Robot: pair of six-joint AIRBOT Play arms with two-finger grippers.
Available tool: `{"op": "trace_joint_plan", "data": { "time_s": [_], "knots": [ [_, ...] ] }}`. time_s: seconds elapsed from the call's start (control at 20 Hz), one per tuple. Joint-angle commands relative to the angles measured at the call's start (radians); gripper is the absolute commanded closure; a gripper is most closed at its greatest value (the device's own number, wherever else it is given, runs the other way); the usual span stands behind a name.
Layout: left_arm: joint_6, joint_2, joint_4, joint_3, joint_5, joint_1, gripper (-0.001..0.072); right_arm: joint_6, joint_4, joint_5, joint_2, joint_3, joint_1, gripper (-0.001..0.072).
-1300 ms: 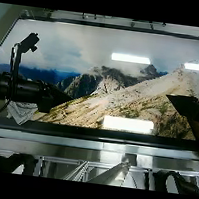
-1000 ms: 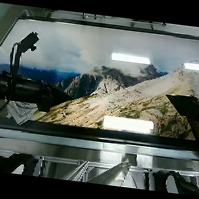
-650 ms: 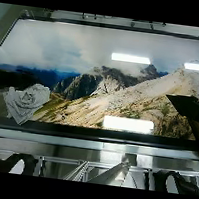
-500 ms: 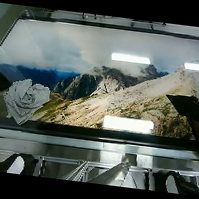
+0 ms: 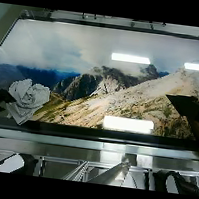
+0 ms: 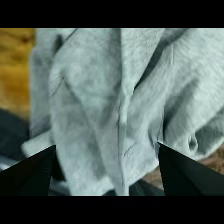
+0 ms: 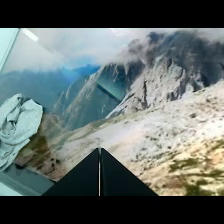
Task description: Fold the shirts.
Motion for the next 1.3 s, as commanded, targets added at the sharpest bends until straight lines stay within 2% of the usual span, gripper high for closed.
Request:
{"op": "trace_joint_plan", "data": {
  "time_s": [0.0, 0.05, 0.1, 0.15, 0.2, 0.35, 0.65, 0.85, 1.0, 1.2, 1.25],
  "knots": [
    [0.013, -0.162, -0.084, 0.019, -0.074, -0.084, 0.0011, 0.000, 0.000, 0.000, 0.000, 0.000, 0.001, 0.0695],
    [0.029, -0.201, -0.107, 0.050, -0.068, -0.114, 0.0014, 0.000, 0.000, 0.000, 0.000, 0.000, 0.001, 0.0695],
    [0.029, -0.235, -0.127, 0.087, -0.047, -0.145, 0.0222, 0.000, 0.000, 0.000, 0.000, 0.000, 0.001, 0.0695],
    [0.031, -0.260, -0.152, 0.127, -0.019, -0.179, 0.0622, 0.000, 0.000, 0.000, 0.000, 0.000, 0.001, 0.0695],
    [0.044, -0.277, -0.189, 0.171, 0.007, -0.222, 0.0695, 0.000, 0.000, 0.000, 0.000, 0.000, 0.001, 0.0695],
    [0.120, -0.283, -0.304, 0.278, 0.064, -0.404, 0.0695, 0.000, 0.000, 0.000, 0.000, 0.000, 0.001, 0.0695],
    [0.137, -0.285, -0.311, 0.469, 0.057, -0.942, 0.0693, 0.000, 0.000, 0.000, 0.000, 0.000, 0.001, 0.0695],
    [0.145, -0.376, -0.304, 0.605, 0.069, -1.238, 0.0692, 0.000, 0.000, 0.000, 0.000, 0.000, 0.001, 0.0694],
    [0.143, -0.476, -0.302, 0.686, 0.082, -1.338, 0.0693, 0.000, 0.000, 0.000, 0.000, 0.000, 0.001, 0.0694],
    [0.083, -0.562, -0.304, 0.749, 0.095, -1.311, 0.0693, 0.001, 0.000, 0.000, 0.000, 0.000, 0.001, 0.0694],
    [0.064, -0.577, -0.306, 0.771, 0.134, -1.295, 0.0541, 0.001, 0.000, 0.001, 0.000, 0.000, 0.001, 0.0694]
  ]
}}
